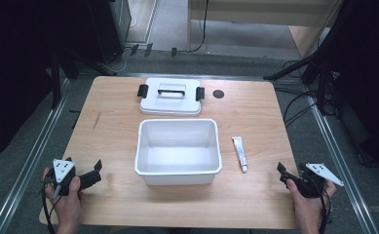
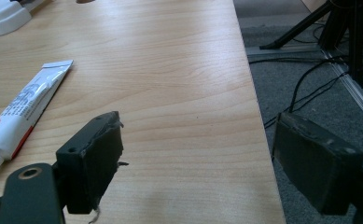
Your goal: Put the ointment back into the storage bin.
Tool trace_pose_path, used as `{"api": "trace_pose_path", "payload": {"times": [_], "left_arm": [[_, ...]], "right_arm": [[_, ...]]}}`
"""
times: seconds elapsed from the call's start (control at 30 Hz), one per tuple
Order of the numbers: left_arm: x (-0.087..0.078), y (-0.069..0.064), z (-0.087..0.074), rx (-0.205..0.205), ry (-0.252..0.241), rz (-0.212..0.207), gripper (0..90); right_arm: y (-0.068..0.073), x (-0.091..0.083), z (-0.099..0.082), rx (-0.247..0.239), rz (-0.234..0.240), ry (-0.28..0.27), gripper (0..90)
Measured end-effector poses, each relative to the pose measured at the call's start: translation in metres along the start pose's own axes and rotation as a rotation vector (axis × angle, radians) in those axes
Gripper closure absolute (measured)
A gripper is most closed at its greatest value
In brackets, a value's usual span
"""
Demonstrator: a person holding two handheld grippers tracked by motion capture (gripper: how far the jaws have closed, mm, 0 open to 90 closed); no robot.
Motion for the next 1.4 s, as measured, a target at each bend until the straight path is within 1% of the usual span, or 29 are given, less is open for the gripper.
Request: {"api": "trace_pose_path", "payload": {"times": [0.13, 0.2, 0.27, 0.33, 0.43, 0.5, 0.53, 0.6, 0.7, 0.73, 0.77, 0.83, 0.9, 1.0, 1.03, 1.1, 1.13, 1.27, 1.3, 1.37, 1.4], "left_arm": [[0.0, 0.0, 0.0, 0.003, 0.008, -0.002, 0.0], [0.0, 0.0, 0.0, 0.0, 0.007, -0.005, 0.0], [0.0, 0.0, 0.0, -0.003, 0.009, -0.007, 0.0], [0.0, 0.0, 0.0, -0.005, 0.007, -0.013, 0.0], [0.0, 0.0, 0.0, -0.008, 0.007, -0.023, 0.0], [0.0, 0.0, 0.0, -0.007, 0.009, -0.024, 0.0], [0.0, 0.0, 0.0, -0.007, 0.009, -0.024, 0.0], [0.0, 0.0, 0.0, -0.012, 0.015, -0.033, 0.0], [0.0, 0.001, 0.0, -0.019, 0.018, -0.04, 0.0], [0.0, 0.001, 0.0, -0.02, 0.018, -0.042, 0.0], [0.0, 0.001, 0.0, -0.021, 0.018, -0.042, 0.0], [0.0, 0.001, 0.0, -0.022, 0.018, -0.044, 0.0], [0.0, 0.001, 0.0, -0.019, 0.018, -0.044, 0.0], [0.001, 0.001, 0.0, -0.021, 0.021, -0.051, 0.0], [0.001, 0.001, 0.0, -0.023, 0.021, -0.052, 0.0], [0.001, 0.001, 0.0, -0.022, 0.023, -0.051, 0.0], [0.001, 0.001, 0.0, -0.021, 0.023, -0.051, 0.0], [0.001, 0.001, 0.0, -0.022, 0.026, -0.051, 0.0], [0.001, 0.001, 0.0, -0.022, 0.026, -0.052, 0.0], [0.001, 0.001, 0.0, -0.025, 0.03, -0.053, 0.0], [0.001, 0.001, 0.0, -0.027, 0.03, -0.054, 0.0]], "right_arm": [[0.001, 0.002, 0.001, -0.007, -0.013, 0.018, 22.4], [0.002, 0.003, 0.002, 0.01, -0.002, 0.026, 23.2], [0.005, 0.004, 0.004, 0.008, 0.005, 0.038, 24.4], [0.009, 0.004, 0.006, -0.014, 0.005, 0.045, 24.9], [0.017, 0.004, 0.011, -0.073, 0.01, 0.056, 25.0], [0.021, 0.003, 0.013, -0.077, 0.025, 0.064, 25.3], [0.021, 0.003, 0.013, -0.077, 0.025, 0.064, 25.3], [0.029, 0.002, 0.02, -0.113, 0.038, 0.081, 27.7], [0.034, 0.001, 0.025, -0.146, 0.04, 0.096, 28.3], [0.035, 0.0, 0.027, -0.149, 0.038, 0.112, 29.4], [0.037, 0.0, 0.029, -0.166, 0.043, 0.128, 32.0], [0.039, 0.001, 0.032, -0.204, 0.052, 0.162, 34.1], [0.043, 0.002, 0.035, -0.248, 0.073, 0.218, 34.8], [0.051, 0.005, 0.037, -0.29, 0.107, 0.3, 34.7], [0.054, 0.007, 0.038, -0.31, 0.123, 0.337, 34.7], [0.058, 0.01, 0.039, -0.324, 0.133, 0.379, 35.0], [0.06, 0.012, 0.041, -0.324, 0.151, 0.406, 35.5], [0.067, 0.02, 0.047, -0.337, 0.187, 0.489, 37.2], [0.069, 0.022, 0.048, -0.341, 0.198, 0.514, 37.4], [0.074, 0.027, 0.052, -0.363, 0.217, 0.569, 37.5], [0.077, 0.029, 0.054, -0.365, 0.225, 0.598, 37.5]]}}
Point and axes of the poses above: each handheld gripper's, and its own axes: x roughly forward along the jaws, z roughly out of its top, y roughly to its left, the point moved 4 cm from there along x, roughly forward along the jaws, and after that the axes turned 12 degrees about -x, right-handed, at the moved point
